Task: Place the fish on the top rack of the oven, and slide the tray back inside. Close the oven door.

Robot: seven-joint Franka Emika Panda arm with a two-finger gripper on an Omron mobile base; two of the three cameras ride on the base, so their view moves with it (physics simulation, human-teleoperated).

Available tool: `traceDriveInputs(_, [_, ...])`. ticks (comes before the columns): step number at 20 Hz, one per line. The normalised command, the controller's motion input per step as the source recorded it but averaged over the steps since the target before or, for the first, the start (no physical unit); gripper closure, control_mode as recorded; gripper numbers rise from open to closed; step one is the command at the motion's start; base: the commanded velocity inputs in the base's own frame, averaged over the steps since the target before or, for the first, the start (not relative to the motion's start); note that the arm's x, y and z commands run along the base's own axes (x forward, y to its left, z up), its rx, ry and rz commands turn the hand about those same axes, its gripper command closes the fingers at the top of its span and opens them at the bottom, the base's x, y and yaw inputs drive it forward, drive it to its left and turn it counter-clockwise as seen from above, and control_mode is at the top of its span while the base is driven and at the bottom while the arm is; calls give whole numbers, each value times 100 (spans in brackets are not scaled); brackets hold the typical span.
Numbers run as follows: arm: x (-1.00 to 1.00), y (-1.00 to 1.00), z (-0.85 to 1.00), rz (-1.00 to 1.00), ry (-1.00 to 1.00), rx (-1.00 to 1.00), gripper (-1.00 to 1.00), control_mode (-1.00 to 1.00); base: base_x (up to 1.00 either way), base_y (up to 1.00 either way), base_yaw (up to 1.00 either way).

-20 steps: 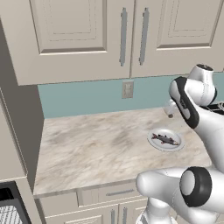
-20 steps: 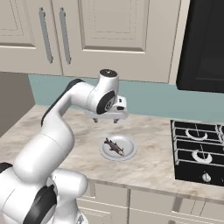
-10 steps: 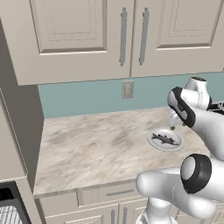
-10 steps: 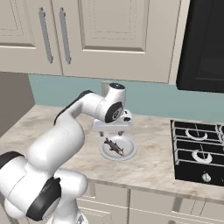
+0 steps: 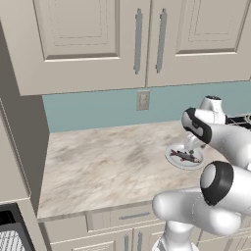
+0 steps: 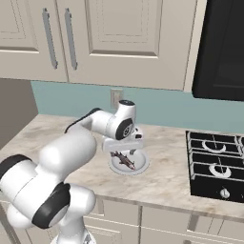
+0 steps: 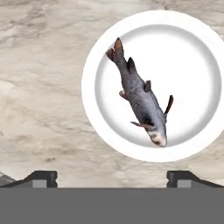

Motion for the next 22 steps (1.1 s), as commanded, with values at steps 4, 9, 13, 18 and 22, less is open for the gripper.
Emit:
traceDriveInputs(4, [13,0,-36,4,-2,-3,-100,-100,0,0,0])
traceDriveInputs(9, [24,0,-37,4,-4,0,-100,-100,0,0,0])
traceDriveInputs(13, [36,0,-33,4,-3,0,-100,-100,0,0,0])
traceDriveInputs(18, [41,0,-27,2,-2,0,-100,-100,0,0,0])
traceDriveInputs(22, [35,0,-23,1,-3,0,-100,-100,0,0,0])
